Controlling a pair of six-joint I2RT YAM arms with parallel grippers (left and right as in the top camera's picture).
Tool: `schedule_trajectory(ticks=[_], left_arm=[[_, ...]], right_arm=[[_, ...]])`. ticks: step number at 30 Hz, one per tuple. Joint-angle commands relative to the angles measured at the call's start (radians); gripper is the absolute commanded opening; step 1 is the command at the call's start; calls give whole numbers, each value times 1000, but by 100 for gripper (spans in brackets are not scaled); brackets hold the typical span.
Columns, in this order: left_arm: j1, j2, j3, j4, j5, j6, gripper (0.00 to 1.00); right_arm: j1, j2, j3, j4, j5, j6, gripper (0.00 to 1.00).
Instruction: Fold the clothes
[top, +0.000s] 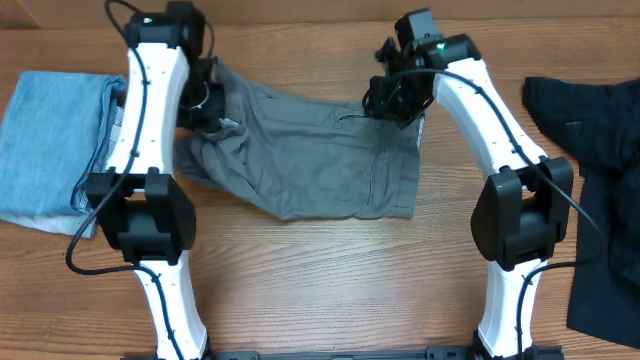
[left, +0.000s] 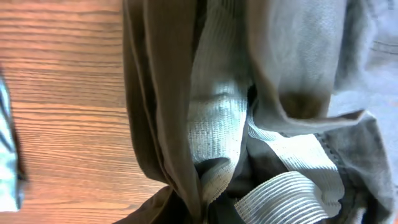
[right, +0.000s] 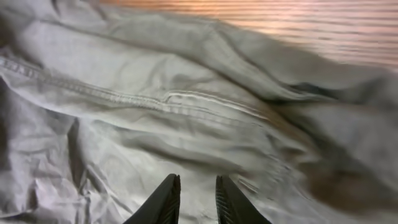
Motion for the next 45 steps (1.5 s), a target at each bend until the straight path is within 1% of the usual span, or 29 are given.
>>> schedule_trajectory(ticks=[1, 4, 6, 7, 10, 13, 16, 21, 23, 25, 26, 27, 28, 29, 30, 31, 32, 33, 35, 36, 38, 39, 40, 41, 42, 44, 45], left_arm=[[-88, -37, 24, -1, -117, -55, 4], [-180, -37, 24, 1, -199, -76, 4], [-227, -37, 24, 1, -198, -83, 4], [-251, -37, 24, 1, -199, -83, 4], [-305, -36, 23, 12, -198, -82, 4], [-357, -33, 21, 28, -153, -82, 4], [-401, -25, 2, 43, -153, -82, 4], [-466, -24, -164, 163, -133, -84, 4], [-487, -24, -222, 228, -84, -85, 4], [-508, -24, -238, 267, -39, -84, 4], [-521, -24, -239, 275, -36, -84, 7], [-537, -24, -239, 281, -30, -80, 15], [-553, -24, -238, 291, -2, -61, 20], [-565, -24, -233, 302, 43, -27, 27], [-580, -24, -195, 292, 99, -3, 41], [-586, -25, -154, 274, 119, 3, 57], [-587, -25, -87, 245, 123, 5, 67], [-583, -25, -37, 222, 127, 5, 68], [-557, -27, 181, 130, 143, -3, 71], [-547, -27, 247, 103, 154, -6, 72], [-492, -27, 424, 8, 122, -54, 72], [-441, -27, 480, -36, 104, -97, 69], [-392, -27, 484, -69, 95, -141, 50], [-356, -25, 476, -98, 93, -169, 9], [-296, -24, 431, -126, 96, -194, 4], [-240, -24, 346, -126, 100, -241, 4], [-213, -24, 275, -126, 100, -242, 4]], right_arm=[[-40, -15, 38, -30, 68, -3, 20], [-80, -15, 37, -60, 69, -4, 14], [-98, -15, 34, -68, 73, -3, 8], [-105, -15, 34, -74, 107, -3, 4], [-106, -15, 34, -90, 140, -3, 4], [-106, -15, 34, -106, 173, -3, 4], [-106, -15, 34, -114, 177, -4, 4], [-106, -15, 34, -120, 177, -26, 4], [-106, -15, 34, -120, 177, -26, 4], [-106, -15, 34, -119, 177, -26, 4], [-106, -15, 34, -119, 177, -26, 4], [-106, -15, 34, -119, 177, -26, 4], [-106, -15, 34, -119, 177, -26, 4], [-106, -15, 34, -119, 177, -26, 4], [-106, -15, 34, -116, 176, -26, 4], [-106, -15, 34, -117, 176, -26, 4], [-106, -15, 34, -113, 172, -26, 4], [-106, -15, 34, -103, 172, -26, 4], [-106, -15, 36, -92, 172, -26, 5], [-106, -15, 36, -93, 172, -26, 5], [-106, -15, 36, -101, 172, -26, 6], [-106, -15, 36, -103, 172, -26, 6], [-106, -15, 36, -104, 172, -26, 6], [-106, -15, 36, -105, 172, -26, 6], [-106, -15, 36, -106, 172, -26, 6], [-106, -15, 36, -108, 172, -26, 6], [-106, -15, 36, -111, 172, -26, 6]])
